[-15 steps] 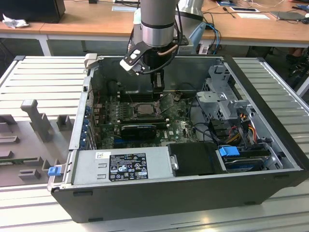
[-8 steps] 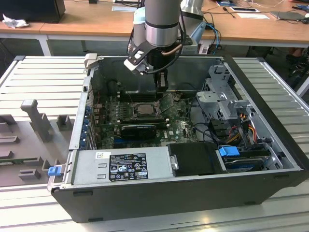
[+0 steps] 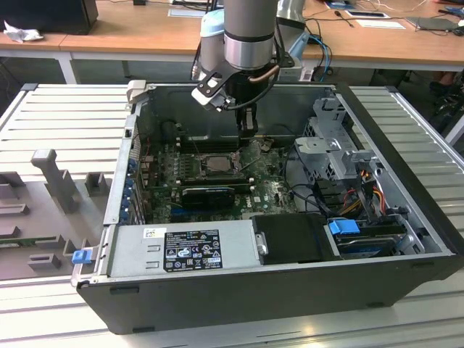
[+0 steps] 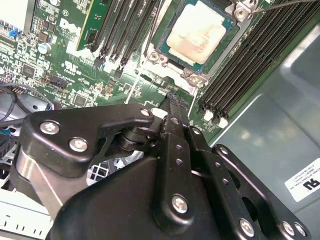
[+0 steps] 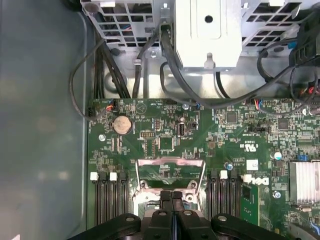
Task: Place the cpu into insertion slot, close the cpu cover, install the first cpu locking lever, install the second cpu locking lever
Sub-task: 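Close the cpu cover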
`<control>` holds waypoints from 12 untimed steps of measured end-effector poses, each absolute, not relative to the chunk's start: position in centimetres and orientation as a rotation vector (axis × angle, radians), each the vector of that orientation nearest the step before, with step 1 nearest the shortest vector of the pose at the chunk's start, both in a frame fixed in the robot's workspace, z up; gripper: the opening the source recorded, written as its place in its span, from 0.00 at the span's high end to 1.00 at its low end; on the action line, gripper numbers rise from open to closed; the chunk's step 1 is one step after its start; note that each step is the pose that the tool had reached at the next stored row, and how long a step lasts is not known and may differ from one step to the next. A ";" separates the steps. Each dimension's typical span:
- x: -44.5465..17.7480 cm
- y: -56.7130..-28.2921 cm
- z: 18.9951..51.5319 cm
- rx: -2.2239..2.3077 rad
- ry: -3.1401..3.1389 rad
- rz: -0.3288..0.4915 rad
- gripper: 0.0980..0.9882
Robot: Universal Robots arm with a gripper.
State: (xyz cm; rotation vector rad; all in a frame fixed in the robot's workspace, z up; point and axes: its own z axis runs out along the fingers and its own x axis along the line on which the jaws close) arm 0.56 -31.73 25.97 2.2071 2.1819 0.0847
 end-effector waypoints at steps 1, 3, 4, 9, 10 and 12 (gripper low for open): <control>0.7 -31.7 26.0 2.207 2.182 0.085 0.99; 1.1 -31.7 26.0 2.207 2.182 0.085 0.99; 1.3 -31.7 26.0 2.207 2.182 0.084 0.99; 2.1 -31.7 26.0 2.207 2.182 0.084 0.99; 2.3 -31.7 26.0 2.207 2.182 0.084 0.99; 2.6 -31.7 26.0 2.207 2.182 0.084 0.99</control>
